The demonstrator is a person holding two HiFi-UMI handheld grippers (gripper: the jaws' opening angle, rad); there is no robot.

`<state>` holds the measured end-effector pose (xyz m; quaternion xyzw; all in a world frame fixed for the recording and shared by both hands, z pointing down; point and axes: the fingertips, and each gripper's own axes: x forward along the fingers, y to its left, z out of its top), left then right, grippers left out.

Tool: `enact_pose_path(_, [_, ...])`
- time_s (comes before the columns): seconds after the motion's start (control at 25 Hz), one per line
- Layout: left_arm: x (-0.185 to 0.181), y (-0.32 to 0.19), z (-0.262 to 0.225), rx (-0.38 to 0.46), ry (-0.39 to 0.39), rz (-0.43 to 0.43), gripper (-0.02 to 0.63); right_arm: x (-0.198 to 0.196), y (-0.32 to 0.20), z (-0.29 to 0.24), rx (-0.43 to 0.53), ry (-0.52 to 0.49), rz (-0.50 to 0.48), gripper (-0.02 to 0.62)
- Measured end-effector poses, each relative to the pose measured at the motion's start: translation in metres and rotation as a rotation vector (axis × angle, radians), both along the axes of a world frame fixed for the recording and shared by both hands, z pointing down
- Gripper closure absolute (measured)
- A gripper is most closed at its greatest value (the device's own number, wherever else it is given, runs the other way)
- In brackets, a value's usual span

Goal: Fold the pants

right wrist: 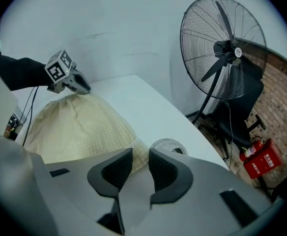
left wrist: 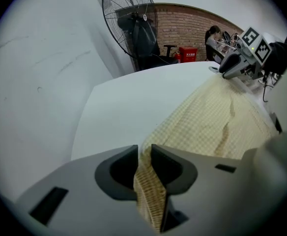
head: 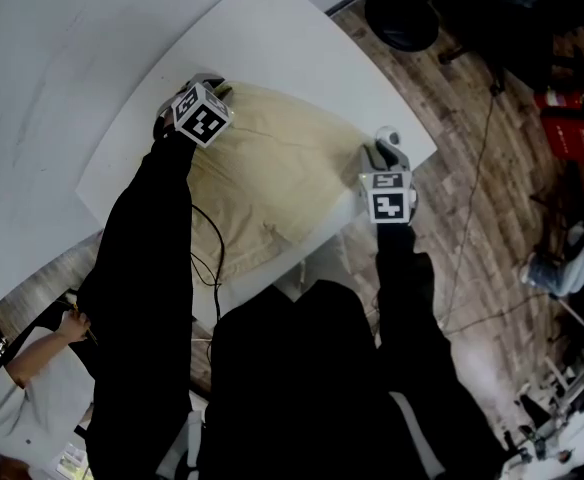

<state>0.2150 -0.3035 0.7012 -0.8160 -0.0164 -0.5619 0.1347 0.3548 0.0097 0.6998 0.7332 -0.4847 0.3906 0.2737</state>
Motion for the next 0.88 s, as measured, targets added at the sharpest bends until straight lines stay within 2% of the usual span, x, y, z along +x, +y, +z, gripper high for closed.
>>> enact_pose_path(0.12, [-0.002,0.004,0.0,0.03,-0.033,0.05,0.585,0.001,0.001,-0.001,-0.002,-0.018,0.0,0.524])
enact_pose_path(0.2, [-0.002,0.005,-0.001,0.081,-0.027,0.084,0.594,0.0,0.0,-0.004,0.014,-0.026,0.003,0.566])
enact_pose_path(0.36, [-0.001,0.005,-0.019,0.099,0.034,0.061,0.597,-0.004,0.001,-0.021,0.043,0.01,-0.014,0.572])
enact_pose_path(0.52, [-0.008,0.007,-0.042,0.138,0.058,0.074,0.597,-0.012,0.0,-0.042,0.072,0.045,-0.034,0.572])
enact_pose_path(0.72, [-0.022,0.01,-0.072,0.145,0.108,0.039,0.597,-0.03,-0.001,-0.086,0.157,0.022,-0.061,0.572])
enact_pose_path(0.88, [-0.039,0.014,-0.095,0.148,0.144,0.021,0.597,-0.057,0.004,-0.124,0.212,0.031,-0.133,0.572])
